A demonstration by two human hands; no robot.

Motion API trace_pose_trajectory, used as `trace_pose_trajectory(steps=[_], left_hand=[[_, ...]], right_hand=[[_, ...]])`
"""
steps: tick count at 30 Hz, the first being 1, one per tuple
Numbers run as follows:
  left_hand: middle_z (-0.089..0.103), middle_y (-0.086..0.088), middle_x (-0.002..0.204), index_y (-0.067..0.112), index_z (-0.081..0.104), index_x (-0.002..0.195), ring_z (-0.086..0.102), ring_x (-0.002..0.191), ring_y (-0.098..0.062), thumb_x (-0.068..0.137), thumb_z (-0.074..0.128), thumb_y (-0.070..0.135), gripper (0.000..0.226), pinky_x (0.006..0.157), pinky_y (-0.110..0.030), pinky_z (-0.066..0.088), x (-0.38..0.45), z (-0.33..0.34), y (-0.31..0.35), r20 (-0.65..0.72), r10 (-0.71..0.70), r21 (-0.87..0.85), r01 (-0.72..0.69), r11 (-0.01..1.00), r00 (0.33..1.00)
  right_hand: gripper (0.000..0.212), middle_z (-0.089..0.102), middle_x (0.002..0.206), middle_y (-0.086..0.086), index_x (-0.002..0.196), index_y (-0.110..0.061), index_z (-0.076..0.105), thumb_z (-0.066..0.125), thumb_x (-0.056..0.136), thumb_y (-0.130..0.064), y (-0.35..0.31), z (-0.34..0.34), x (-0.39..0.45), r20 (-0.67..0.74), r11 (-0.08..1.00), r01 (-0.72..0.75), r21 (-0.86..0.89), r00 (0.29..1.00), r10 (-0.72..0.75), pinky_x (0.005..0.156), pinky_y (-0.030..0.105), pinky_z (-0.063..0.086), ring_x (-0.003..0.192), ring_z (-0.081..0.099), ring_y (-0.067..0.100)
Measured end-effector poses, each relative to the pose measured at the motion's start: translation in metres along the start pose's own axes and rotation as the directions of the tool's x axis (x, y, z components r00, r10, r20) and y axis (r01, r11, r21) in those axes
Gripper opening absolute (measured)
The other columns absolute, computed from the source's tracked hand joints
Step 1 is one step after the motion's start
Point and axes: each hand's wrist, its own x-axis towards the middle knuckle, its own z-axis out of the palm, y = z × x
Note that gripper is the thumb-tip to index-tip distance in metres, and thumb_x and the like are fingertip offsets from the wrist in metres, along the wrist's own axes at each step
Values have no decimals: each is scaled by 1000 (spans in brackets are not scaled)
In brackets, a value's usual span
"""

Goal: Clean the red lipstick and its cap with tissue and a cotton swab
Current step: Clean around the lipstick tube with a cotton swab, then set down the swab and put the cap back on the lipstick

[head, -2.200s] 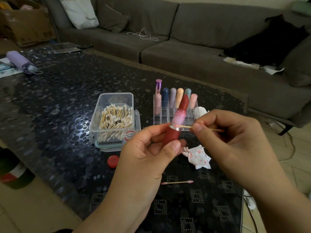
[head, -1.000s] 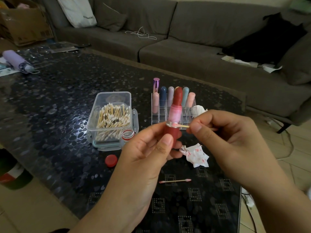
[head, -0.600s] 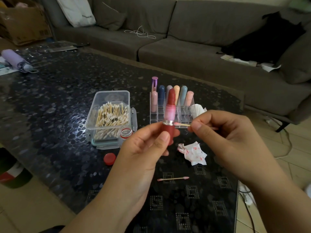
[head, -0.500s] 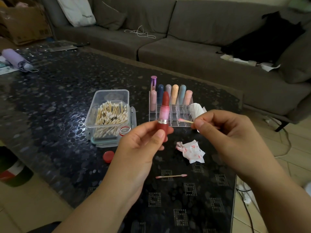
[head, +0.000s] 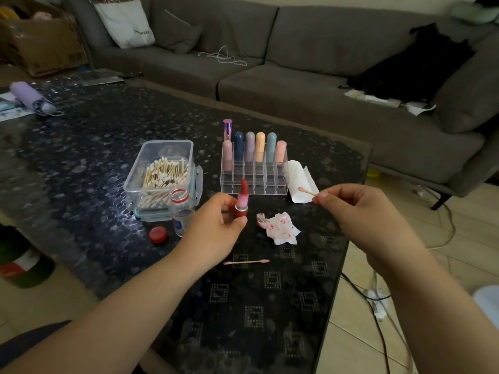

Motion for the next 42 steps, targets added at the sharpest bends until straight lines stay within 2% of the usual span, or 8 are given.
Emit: trace_pose_trajectory(steps=[8,10,15,19,23,33,38,42], left_hand=[[57,7,74,16,60,93,53,69,-7,79,67,12,15,68,-25,43,21,7,8,-22,9,165,-5,986,1000],[60,6,74,16,60,88,56,70,-10,78,68,11,14,67,-25,43,24,9,4,-13,11,220,-8,976,1000],[67,-2,81,14,61,86,61,77,-17,75,70,14,14,69,-28,45,26,11,-6,-2,8,371,-7,928,1000],[69,-6,80,10,64,84,63,75,-19,73,72,16,15,68,-29,47,28,12,-12,10,-1,391,-3,920,1000],[70,-6,80,10,63,86,64,77,-20,71,73,17,20,70,-32,50,32,12,-15,3,-16,399,14,917,1000],[63,3,81,14,62,93,58,73,-12,74,71,19,22,59,-19,38,28,11,-14,23,16,410,-24,912,1000],[62,4,93,15,60,105,53,70,-6,73,71,15,34,67,-14,41,2,-6,-10,-71,172,385,-133,913,982],[59,3,91,13,63,100,48,72,-4,73,71,12,28,67,-8,36,-28,-28,-18,-78,337,511,-253,822,938]], right_hand=[[18,65,77,15,76,-20,69,57,89,-27,2,4,-7,127,994,-11,-110,992,25,54,25,39,62,50,15],[19,62,72,13,73,-23,67,57,89,-27,3,8,-7,152,990,-10,-137,988,31,55,26,40,59,48,14],[17,72,87,13,75,-23,68,58,88,-28,4,14,-3,171,985,9,-171,985,20,60,26,46,63,55,14],[15,71,86,8,81,-22,69,58,89,-29,5,20,-1,203,979,22,-202,979,20,55,19,44,67,58,13],[16,60,68,0,85,-20,69,58,89,-30,7,27,0,224,974,12,-224,974,39,50,20,40,56,49,9],[16,60,66,-3,86,-21,70,58,88,-31,10,40,3,251,968,33,-249,968,31,51,18,40,57,50,7],[16,59,64,-3,87,-19,69,57,89,-30,10,42,3,256,966,36,-256,966,31,50,18,39,55,48,6],[15,56,60,-7,79,-25,67,57,89,-31,8,46,0,271,964,40,-264,962,34,40,11,36,46,46,3]])
